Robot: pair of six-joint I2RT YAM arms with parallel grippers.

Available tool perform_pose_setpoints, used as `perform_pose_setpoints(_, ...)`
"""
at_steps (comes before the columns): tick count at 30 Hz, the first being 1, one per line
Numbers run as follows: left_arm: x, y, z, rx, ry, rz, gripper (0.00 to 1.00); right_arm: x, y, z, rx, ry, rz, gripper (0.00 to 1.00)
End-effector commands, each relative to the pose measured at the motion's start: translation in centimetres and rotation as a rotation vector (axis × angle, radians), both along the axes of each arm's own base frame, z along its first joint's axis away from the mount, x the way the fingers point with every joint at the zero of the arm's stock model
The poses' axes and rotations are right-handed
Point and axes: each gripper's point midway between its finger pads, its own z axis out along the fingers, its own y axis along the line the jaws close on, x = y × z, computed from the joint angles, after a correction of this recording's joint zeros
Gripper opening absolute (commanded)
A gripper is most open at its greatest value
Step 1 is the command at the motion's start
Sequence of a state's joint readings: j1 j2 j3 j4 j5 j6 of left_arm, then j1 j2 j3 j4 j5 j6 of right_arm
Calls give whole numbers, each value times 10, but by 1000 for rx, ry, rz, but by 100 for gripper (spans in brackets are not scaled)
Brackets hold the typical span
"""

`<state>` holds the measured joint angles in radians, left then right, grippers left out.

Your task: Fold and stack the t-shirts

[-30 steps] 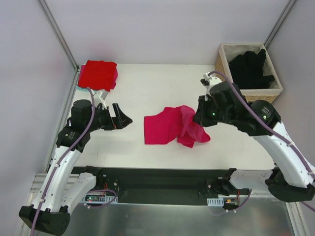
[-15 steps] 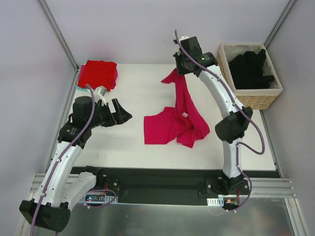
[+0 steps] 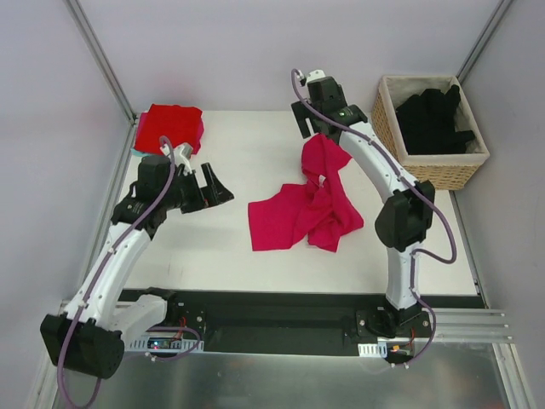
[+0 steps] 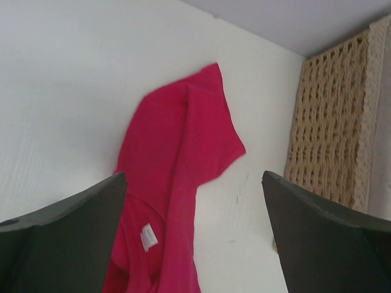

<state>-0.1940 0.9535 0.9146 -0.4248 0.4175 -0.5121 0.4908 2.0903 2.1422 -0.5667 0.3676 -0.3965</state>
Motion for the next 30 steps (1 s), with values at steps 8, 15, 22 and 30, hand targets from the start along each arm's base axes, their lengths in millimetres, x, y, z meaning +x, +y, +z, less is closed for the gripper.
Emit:
perform_pose_setpoints(8, 21, -85, -42, 0, 103, -475, 87, -92, -41, 10, 77, 74, -80, 97)
perform_pose_setpoints(15, 22, -151, -76, 25, 144, -696, 82, -119, -68, 3, 57, 103, -162, 96)
perform_pose_setpoints(22, 50, -197, -67, 23, 46, -768, 82, -135, -103, -14, 312, 185, -275, 96)
perform_pose_setpoints(30, 77, -224, -87, 11, 37, -774, 80, -151, -139, -10, 436, 188, -325, 96)
